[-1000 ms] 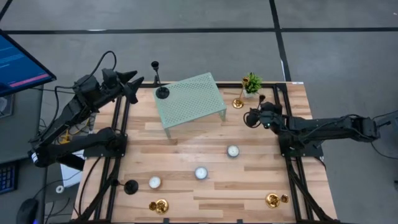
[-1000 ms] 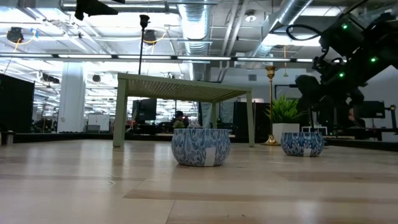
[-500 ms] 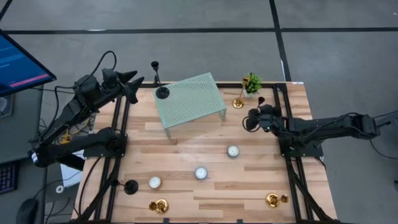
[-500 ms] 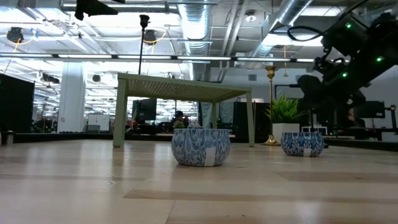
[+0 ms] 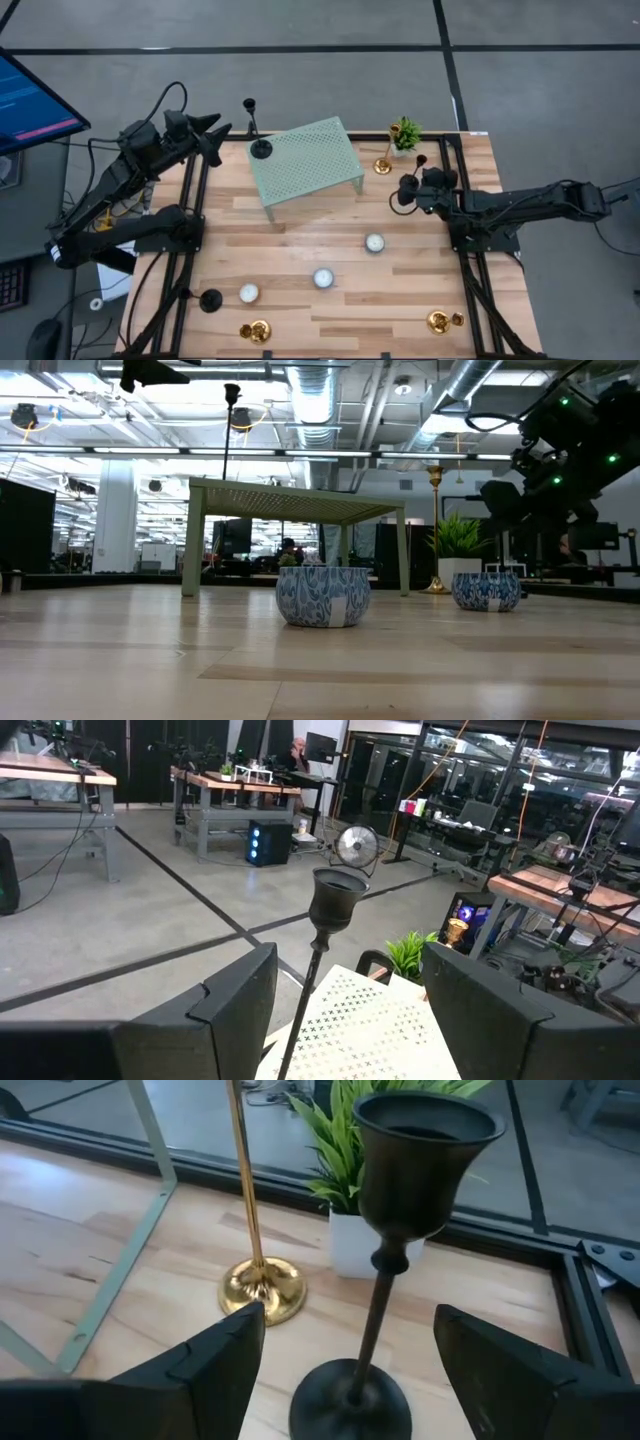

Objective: Pick & Place candle stick holders
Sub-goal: Put the top black candle holder on the shelf aligned with the other black candle holder

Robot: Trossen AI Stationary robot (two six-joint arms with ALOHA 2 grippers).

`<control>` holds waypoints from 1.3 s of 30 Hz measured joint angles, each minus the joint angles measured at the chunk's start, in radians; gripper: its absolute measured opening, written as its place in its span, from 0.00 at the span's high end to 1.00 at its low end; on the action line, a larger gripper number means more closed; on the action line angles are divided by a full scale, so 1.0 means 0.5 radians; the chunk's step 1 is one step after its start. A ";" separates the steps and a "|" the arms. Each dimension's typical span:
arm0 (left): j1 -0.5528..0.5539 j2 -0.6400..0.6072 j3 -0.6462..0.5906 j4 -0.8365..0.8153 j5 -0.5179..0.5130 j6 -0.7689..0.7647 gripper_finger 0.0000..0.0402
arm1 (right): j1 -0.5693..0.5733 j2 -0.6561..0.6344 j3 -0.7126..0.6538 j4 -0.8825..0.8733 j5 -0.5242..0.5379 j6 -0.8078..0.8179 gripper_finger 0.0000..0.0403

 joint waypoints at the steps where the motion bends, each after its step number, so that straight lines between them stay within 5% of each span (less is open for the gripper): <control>1: 0.000 0.002 0.000 0.000 0.000 0.000 0.38 | -0.010 0.000 0.000 0.017 0.000 -0.030 0.30; 13: 0.000 0.004 0.000 0.000 0.000 0.000 0.38 | -0.227 0.040 0.000 0.196 -0.168 -0.302 0.45; 25: 0.000 0.004 -0.001 0.000 -0.014 0.000 0.38 | -0.275 0.146 0.000 0.312 -0.269 -0.317 0.96; 34: 0.000 0.004 -0.001 0.000 -0.015 0.045 0.38 | -0.268 0.118 0.028 0.309 -0.269 -0.264 0.98; 39: 0.000 0.004 -0.001 0.000 -0.014 0.045 0.38 | -0.219 0.055 0.256 0.022 -0.273 -0.256 0.99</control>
